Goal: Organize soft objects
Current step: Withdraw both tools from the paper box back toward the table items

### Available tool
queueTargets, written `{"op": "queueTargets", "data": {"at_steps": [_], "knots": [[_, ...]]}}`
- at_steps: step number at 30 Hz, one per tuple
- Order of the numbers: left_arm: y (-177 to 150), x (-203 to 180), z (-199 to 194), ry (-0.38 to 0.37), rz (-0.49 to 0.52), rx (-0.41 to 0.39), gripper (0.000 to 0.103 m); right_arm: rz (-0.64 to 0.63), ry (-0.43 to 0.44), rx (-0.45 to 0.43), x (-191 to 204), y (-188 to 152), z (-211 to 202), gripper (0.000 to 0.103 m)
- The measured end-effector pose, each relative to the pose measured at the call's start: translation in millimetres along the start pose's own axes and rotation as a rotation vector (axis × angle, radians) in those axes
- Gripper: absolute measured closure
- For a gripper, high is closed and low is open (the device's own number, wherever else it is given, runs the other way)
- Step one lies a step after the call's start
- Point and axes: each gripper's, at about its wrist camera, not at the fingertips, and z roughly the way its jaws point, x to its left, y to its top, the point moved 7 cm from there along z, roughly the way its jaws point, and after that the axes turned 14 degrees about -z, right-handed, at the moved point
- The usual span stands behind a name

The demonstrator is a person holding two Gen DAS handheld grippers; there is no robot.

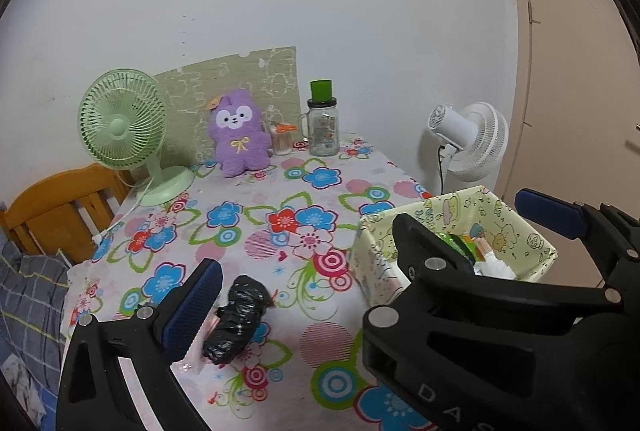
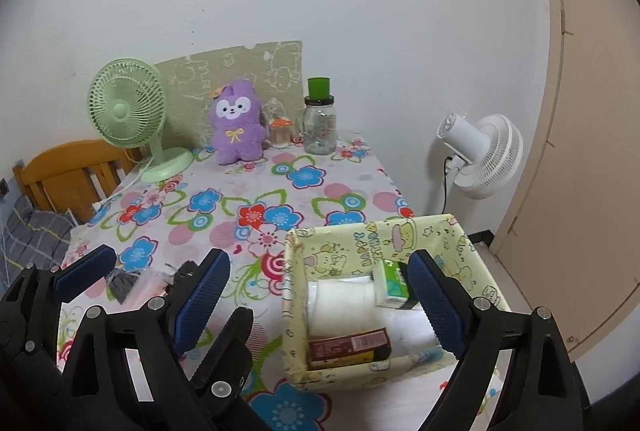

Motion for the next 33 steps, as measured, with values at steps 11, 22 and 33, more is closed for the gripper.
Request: {"op": "queueTargets", "data": {"at_steps": [11, 22, 33], "knots": [[-2.1, 32.1, -4.6, 0.028, -0.024, 0.000, 0.000, -0.024, 0.032, -0.009, 33.1, 5.3, 1.3, 0.007], [-6.7, 61.5, -1.5, 0.047, -0.047, 0.010, 0.000, -0.051, 0.060, -0.005, 65.4, 6.9, 9.2, 0.006], [-14.3, 86.1, 5.2, 0.073, -0.056, 0.033, 0.000, -0.057, 0.093, 0.021, 89.9, 1.7, 25.0, 0.006]]}}
